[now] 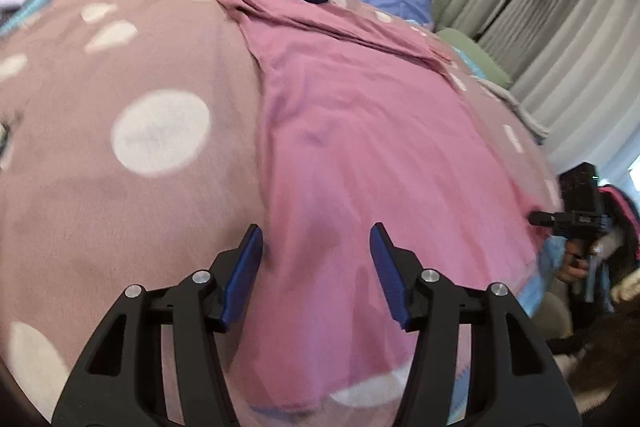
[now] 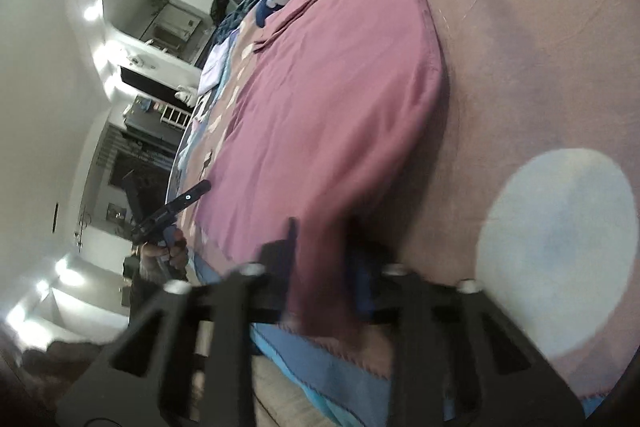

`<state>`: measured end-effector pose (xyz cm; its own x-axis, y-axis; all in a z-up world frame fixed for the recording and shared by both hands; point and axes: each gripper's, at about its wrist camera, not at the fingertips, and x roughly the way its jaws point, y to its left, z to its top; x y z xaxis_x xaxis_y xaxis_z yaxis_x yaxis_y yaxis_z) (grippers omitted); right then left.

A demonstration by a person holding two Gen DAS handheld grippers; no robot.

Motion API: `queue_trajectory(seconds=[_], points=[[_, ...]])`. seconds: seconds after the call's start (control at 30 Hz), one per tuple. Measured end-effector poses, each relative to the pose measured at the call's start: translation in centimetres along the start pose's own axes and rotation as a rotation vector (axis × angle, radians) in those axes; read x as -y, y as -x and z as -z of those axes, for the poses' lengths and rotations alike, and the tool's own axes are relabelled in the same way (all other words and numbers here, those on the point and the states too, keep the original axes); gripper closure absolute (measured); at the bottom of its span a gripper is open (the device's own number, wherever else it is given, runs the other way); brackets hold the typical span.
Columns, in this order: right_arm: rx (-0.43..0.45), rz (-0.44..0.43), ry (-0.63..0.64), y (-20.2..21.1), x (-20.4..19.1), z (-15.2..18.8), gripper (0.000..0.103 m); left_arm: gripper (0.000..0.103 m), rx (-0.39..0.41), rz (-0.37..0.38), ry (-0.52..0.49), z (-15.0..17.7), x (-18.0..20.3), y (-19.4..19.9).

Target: Fold small clothes

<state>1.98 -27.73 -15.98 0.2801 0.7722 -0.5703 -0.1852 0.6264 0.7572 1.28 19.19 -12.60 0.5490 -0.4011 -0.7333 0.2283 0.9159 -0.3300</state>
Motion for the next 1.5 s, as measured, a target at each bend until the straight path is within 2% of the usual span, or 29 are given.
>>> queue_trajectory(seconds=[0.03, 0.1, 0.2, 0.27, 0.37, 0.5, 0.63, 0.8, 0.87, 0.93, 0.97, 1.03, 1.07, 1.13, 1.2, 1.33, 1.43, 1.5], points=[[0.013, -0.001, -0.015, 0.1, 0.1, -0.1, 0.098, 0.039, 0.015, -0.022, -0.006, -0.4, -0.1, 0.2], [0.049, -0.046, -0.052, 1.2, 0.7, -0.3, 0.100, 0.039, 0.031, -0.039, 0.011, -1.2, -1.0, 0.3], [0.165, -0.136, -0.094, 4.7, 1.3, -0.4, 0.100, 0.039, -0.002, -0.035, 0.069, -1.6, -2.4, -0.4], [0.212, -0.170, -0.111, 6.8, 2.0, -0.2, 0.100, 0.039, -0.007, -0.020, 0.060, -1.3, -2.5, -0.5], [0.225, -0.118, -0.124, 7.6, 2.8, 0.1, 0.100, 0.039, -0.013, 0.030, 0.038, -0.4, -2.1, 0.1], [0.250, -0.135, -0.182, 7.8, 4.1, -0.4, 0.100, 0.039, -0.018, 0.081, 0.056, 0.9, -2.5, 1.0], [0.217, -0.094, -0.178, 6.7, 3.8, -0.7, 0.100, 0.039, -0.040, 0.145, 0.063, 2.0, -2.2, 1.3], [0.209, -0.042, -0.166, 6.5, 3.8, -0.3, 0.100, 0.039, -0.066, 0.156, 0.004, 3.3, -0.6, 1.2], [0.207, -0.040, -0.173, 6.2, 4.0, -0.3, 0.100, 0.051, -0.067, 0.186, 0.021, 3.5, -0.3, 1.0], [0.207, -0.041, -0.174, 5.9, 3.9, -0.2, 0.100, 0.072, -0.062, 0.195, 0.056, 3.7, -0.1, 0.8], [0.206, -0.034, -0.170, 5.7, 3.7, -0.3, 0.100, 0.101, -0.078, 0.210, 0.090, 3.7, 0.0, 0.5], [0.209, -0.010, -0.153, 5.4, 3.0, -0.6, 0.100, 0.100, -0.077, 0.181, 0.127, 3.2, 0.7, 0.5], [0.213, -0.004, -0.144, 5.5, 2.5, -0.7, 0.100, 0.100, -0.040, 0.164, 0.107, 2.6, 1.5, 1.1], [0.236, -0.010, -0.105, 6.3, 1.1, -1.2, 0.100, 0.100, 0.037, 0.180, 0.096, 1.3, 2.5, 2.5], [0.280, -0.028, -0.050, 7.2, -1.1, -2.1, 0.100, 0.100, 0.132, 0.204, 0.092, -0.8, 3.2, 4.6], [0.387, -0.064, 0.068, 10.0, -5.6, -3.0, 0.100, 0.100, 0.294, 0.195, 0.056, -3.7, 4.6, 9.6], [0.453, -0.097, 0.167, 13.0, -8.7, -1.9, 0.100, 0.100, 0.397, 0.185, 0.028, -3.8, 5.8, 13.7], [0.464, -0.085, 0.217, 14.5, -10.0, -0.6, 0.100, 0.101, 0.457, 0.173, 0.011, -2.6, 6.4, 16.7]])
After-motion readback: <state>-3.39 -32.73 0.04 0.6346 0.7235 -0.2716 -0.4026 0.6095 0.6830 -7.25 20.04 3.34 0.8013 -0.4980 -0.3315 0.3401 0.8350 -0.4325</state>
